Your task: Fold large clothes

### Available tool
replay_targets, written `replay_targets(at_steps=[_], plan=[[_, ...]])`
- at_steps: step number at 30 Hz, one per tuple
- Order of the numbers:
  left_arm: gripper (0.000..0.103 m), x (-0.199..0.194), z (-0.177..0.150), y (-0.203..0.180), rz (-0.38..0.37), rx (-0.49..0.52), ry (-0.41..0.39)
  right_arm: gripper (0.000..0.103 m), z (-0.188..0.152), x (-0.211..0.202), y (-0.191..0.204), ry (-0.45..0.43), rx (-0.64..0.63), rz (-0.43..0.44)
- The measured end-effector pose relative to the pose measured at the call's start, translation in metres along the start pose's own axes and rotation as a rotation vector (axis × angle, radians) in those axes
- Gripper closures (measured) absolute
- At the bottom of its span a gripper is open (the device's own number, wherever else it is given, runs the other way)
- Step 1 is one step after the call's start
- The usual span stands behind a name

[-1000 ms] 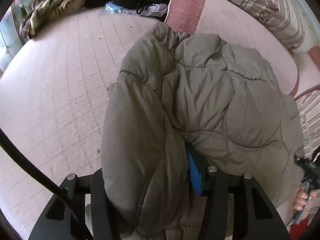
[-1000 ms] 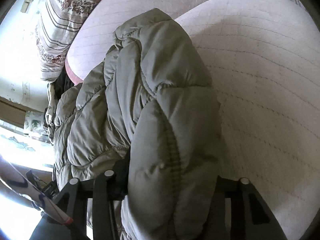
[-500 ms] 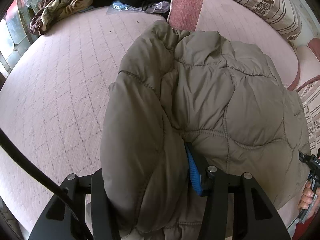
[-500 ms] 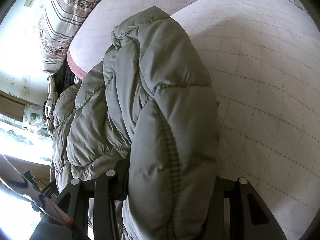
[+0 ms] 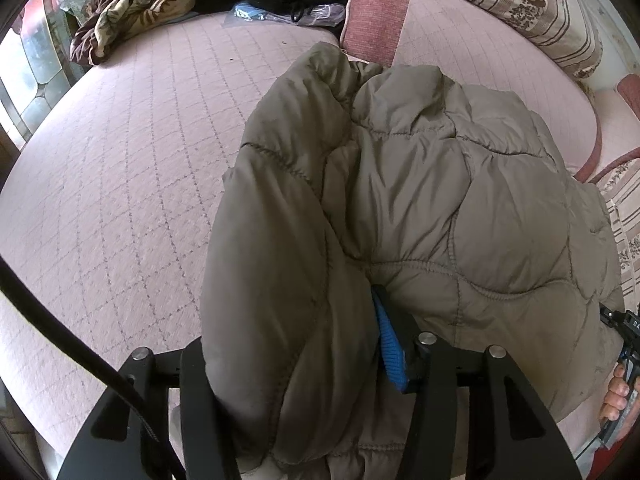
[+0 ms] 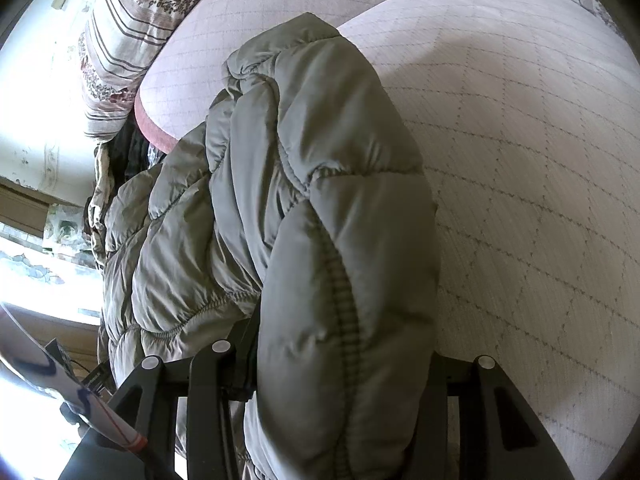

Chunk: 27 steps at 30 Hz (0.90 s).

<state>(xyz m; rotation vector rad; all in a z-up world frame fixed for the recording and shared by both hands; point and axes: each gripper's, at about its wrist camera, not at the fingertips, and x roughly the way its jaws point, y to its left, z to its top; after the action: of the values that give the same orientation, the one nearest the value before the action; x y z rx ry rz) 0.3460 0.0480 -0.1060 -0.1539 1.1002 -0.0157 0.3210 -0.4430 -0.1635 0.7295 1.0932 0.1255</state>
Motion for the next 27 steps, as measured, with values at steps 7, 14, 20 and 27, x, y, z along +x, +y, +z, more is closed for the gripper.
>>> replay_targets(at_steps=[7, 14, 20, 27], plan=[[0.042, -0.015, -0.002, 0.008, 0.019, -0.028, -0.013, 0.029, -0.009, -0.014, 0.029, -0.112, -0.079, -0.242], [0.04, -0.036, -0.01, 0.02, -0.016, -0.057, -0.017, 0.027, -0.02, -0.048, 0.035, -0.22, -0.041, -0.26], [0.038, -0.03, 0.007, 0.028, -0.013, -0.105, 0.015, 0.013, -0.024, -0.072, 0.058, -0.345, -0.107, -0.38], [0.034, -0.078, 0.01, 0.023, 0.077, -0.028, -0.16, 0.013, -0.047, -0.085, 0.108, -0.406, -0.268, -0.43]])
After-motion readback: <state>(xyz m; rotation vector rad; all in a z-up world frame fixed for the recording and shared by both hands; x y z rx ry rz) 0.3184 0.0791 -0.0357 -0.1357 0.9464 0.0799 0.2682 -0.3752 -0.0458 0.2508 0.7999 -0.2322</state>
